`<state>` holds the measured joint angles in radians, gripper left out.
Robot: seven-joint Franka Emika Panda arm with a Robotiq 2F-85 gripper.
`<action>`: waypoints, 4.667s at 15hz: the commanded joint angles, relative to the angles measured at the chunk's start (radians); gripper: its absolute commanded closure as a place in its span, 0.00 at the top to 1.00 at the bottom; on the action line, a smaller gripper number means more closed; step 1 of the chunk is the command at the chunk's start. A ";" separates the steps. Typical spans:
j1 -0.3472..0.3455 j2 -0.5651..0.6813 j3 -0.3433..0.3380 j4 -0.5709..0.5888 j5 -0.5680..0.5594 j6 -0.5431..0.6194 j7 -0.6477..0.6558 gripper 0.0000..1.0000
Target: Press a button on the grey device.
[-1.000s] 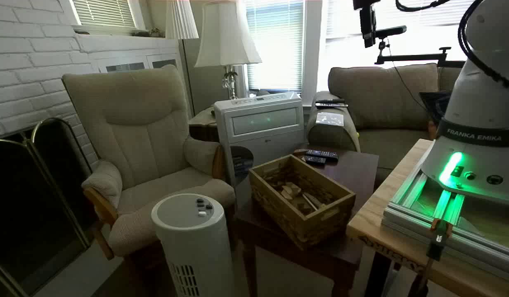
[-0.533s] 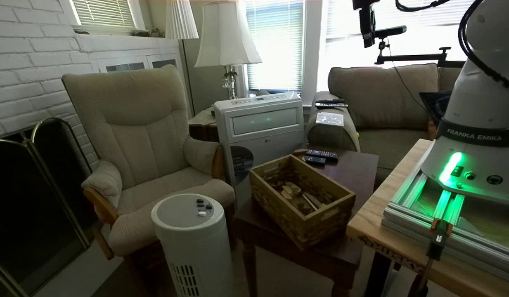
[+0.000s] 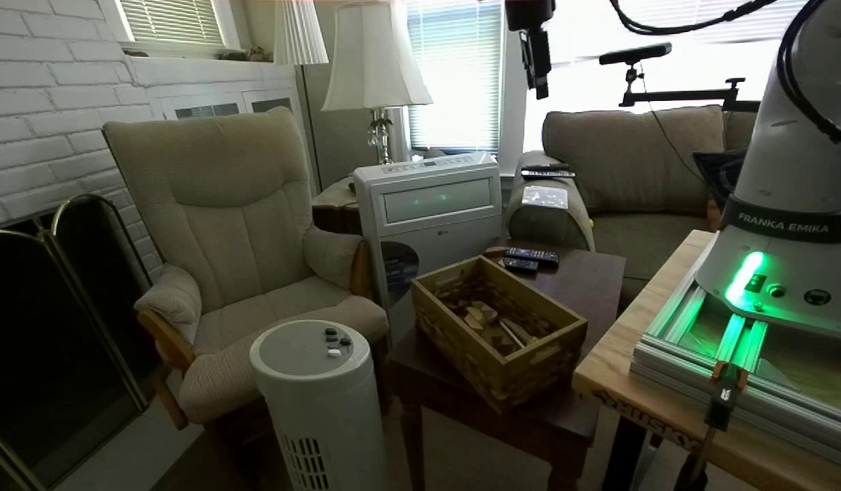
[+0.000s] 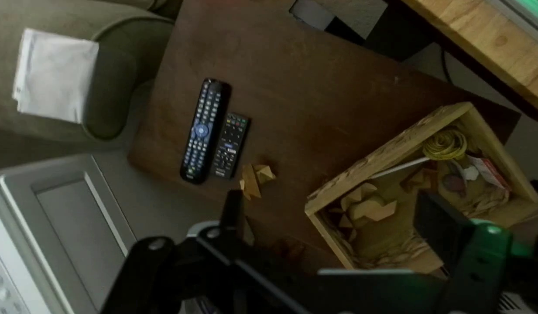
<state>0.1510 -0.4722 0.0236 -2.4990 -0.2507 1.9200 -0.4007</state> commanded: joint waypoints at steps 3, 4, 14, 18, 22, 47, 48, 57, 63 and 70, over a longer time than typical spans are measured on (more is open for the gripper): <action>0.078 0.200 0.072 0.123 -0.031 0.115 -0.127 1.00; 0.083 0.228 0.076 0.139 -0.032 0.147 -0.164 1.00; 0.075 0.343 0.110 0.216 0.002 0.274 -0.470 1.00; 0.074 0.353 0.111 0.227 0.002 0.274 -0.483 1.00; 0.080 0.352 0.121 0.219 0.000 0.283 -0.460 1.00; 0.226 0.871 0.379 0.368 0.086 0.837 -0.234 0.66; 0.229 0.899 0.376 0.387 0.075 0.835 -0.230 0.59; 0.234 1.011 0.377 0.459 0.022 0.822 -0.221 0.20; 0.239 1.022 0.374 0.472 0.018 0.822 -0.219 0.16; 0.220 1.028 0.397 0.477 0.029 0.801 -0.236 0.00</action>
<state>0.3933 0.5450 0.3974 -2.0305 -0.2103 2.7420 -0.6351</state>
